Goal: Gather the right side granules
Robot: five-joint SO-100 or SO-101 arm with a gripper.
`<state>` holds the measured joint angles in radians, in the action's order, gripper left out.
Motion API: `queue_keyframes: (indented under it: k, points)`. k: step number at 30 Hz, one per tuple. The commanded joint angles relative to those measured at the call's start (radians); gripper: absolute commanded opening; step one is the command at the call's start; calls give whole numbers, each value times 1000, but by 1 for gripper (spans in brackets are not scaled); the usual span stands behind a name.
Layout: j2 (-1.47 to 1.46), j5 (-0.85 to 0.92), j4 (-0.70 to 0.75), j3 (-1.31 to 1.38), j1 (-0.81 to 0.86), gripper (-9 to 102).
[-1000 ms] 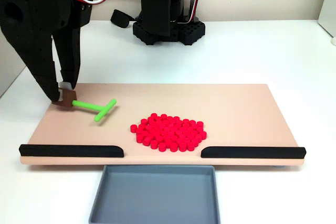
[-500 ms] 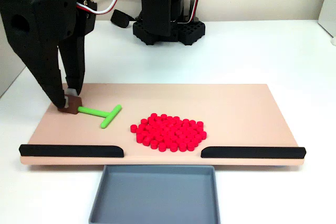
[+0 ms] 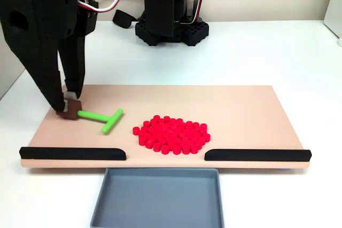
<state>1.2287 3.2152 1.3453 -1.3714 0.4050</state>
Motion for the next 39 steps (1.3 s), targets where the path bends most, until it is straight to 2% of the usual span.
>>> queue_keyframes:
  k: [1,39]
  points:
    - [5,410,0,32,-8,0]
    - [-61,273,-2,58,-75,0]
